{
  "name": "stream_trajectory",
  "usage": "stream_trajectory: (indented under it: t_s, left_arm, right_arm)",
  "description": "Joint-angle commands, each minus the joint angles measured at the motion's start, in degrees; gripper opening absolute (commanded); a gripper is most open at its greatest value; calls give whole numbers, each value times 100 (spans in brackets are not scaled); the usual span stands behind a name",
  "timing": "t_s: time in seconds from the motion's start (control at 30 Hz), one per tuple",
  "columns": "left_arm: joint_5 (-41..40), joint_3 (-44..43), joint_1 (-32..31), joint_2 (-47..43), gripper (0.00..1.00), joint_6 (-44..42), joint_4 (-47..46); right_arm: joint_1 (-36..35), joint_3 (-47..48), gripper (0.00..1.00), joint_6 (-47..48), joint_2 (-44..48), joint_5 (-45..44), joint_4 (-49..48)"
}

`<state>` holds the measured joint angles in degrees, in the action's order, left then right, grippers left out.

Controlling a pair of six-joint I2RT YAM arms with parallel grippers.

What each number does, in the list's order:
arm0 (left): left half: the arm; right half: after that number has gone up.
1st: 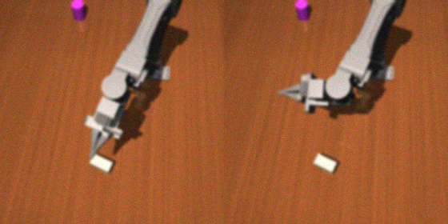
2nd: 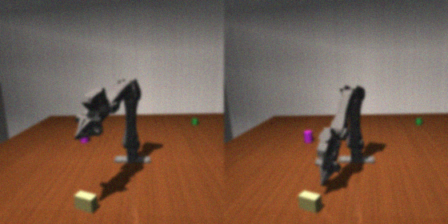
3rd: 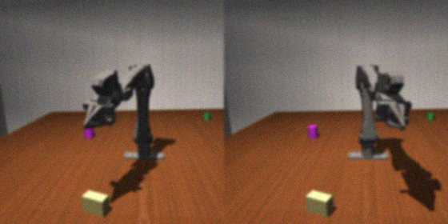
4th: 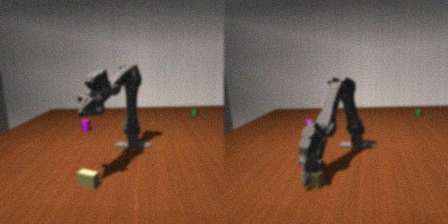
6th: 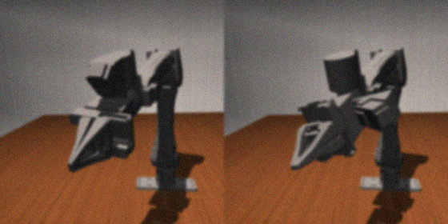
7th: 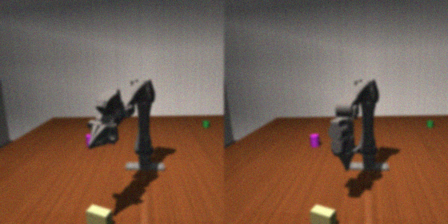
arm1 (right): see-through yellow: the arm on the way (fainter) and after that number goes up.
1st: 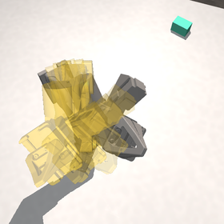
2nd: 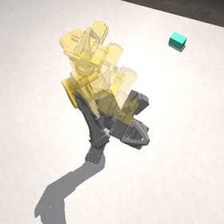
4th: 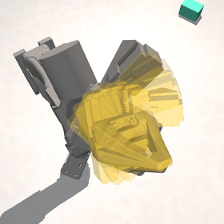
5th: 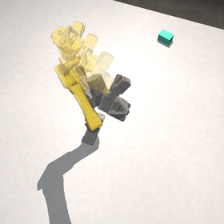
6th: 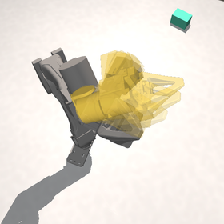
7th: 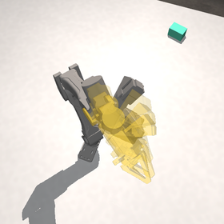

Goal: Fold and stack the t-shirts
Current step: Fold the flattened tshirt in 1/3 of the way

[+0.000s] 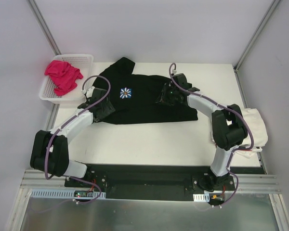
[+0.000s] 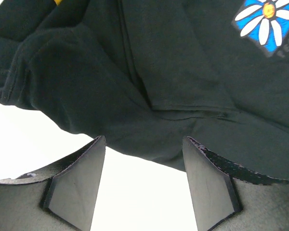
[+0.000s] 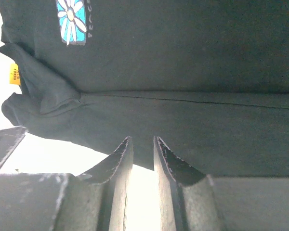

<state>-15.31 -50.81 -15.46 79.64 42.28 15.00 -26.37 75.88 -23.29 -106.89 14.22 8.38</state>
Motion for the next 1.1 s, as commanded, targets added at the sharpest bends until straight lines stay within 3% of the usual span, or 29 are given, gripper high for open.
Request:
stream_trajectory:
  t_s: [0.0, 0.3, 0.8, 1.07]
  left_arm:
    - [37, 176, -44, 253, 63, 360, -226]
    - [10, -131, -44, 956, 63, 245, -314]
    - [389, 800, -36, 817, 61, 623, -270]
    - [468, -156, -36, 395, 62, -122, -147]
  right_arm:
    - [184, -29, 26, 96, 520, 2, -118]
    - [492, 15, 26, 53, 450, 37, -135]
    - [853, 77, 25, -71, 257, 248, -205]
    - [853, -187, 25, -9, 555, 143, -214]
